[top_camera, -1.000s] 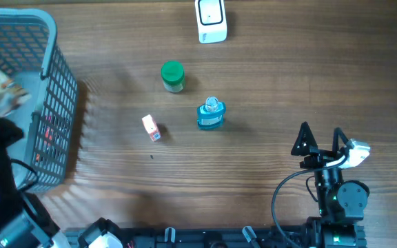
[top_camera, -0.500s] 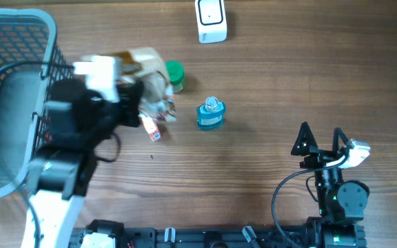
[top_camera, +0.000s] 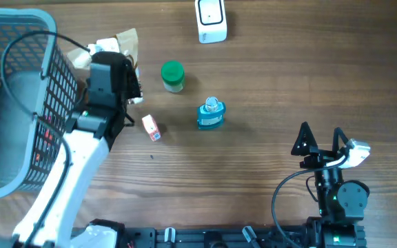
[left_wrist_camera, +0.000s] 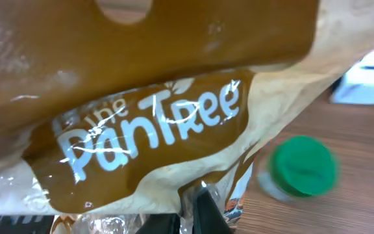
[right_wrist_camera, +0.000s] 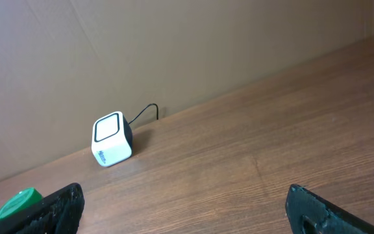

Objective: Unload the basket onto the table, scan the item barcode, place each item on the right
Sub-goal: 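Carry the Pantree bag toward the scanner and release it on table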

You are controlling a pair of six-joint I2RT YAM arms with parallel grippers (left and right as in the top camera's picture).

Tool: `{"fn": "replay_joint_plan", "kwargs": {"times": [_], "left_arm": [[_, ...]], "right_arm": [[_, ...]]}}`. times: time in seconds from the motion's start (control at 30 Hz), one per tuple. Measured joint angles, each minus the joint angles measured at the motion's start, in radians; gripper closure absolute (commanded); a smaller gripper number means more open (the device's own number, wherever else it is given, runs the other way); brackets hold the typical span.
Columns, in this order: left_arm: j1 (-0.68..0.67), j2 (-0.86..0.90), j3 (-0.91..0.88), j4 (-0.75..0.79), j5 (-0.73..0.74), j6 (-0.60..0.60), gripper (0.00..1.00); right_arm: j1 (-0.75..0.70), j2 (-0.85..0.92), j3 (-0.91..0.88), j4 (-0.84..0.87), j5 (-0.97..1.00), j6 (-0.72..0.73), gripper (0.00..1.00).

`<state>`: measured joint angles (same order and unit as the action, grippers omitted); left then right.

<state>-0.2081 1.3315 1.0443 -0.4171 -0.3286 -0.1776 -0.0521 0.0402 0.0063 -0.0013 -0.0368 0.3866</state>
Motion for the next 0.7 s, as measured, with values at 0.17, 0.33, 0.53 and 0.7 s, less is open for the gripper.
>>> {"fn": "replay_joint_plan", "kwargs": {"times": [0.17, 0.33, 0.53, 0.7], "left_arm": [[0.006, 0.246, 0.0, 0.092, -0.021, 0.0, 0.96], [0.006, 0.317, 0.0, 0.16, 0.001, 0.008, 0.08], [0.006, 0.303, 0.0, 0.162, 0.001, 0.011, 0.0], [0.006, 0.044, 0.106, 0.045, 0.014, 0.012, 0.0]], "right_arm": [[0.0, 0.0, 0.0, 0.0, 0.0, 0.0, 0.0], [0.0, 0.0, 0.0, 0.0, 0.0, 0.0, 0.0], [0.0, 0.0, 0.0, 0.0, 0.0, 0.0, 0.0], [0.0, 0.0, 0.0, 0.001, 0.0, 0.0, 0.0]]}}
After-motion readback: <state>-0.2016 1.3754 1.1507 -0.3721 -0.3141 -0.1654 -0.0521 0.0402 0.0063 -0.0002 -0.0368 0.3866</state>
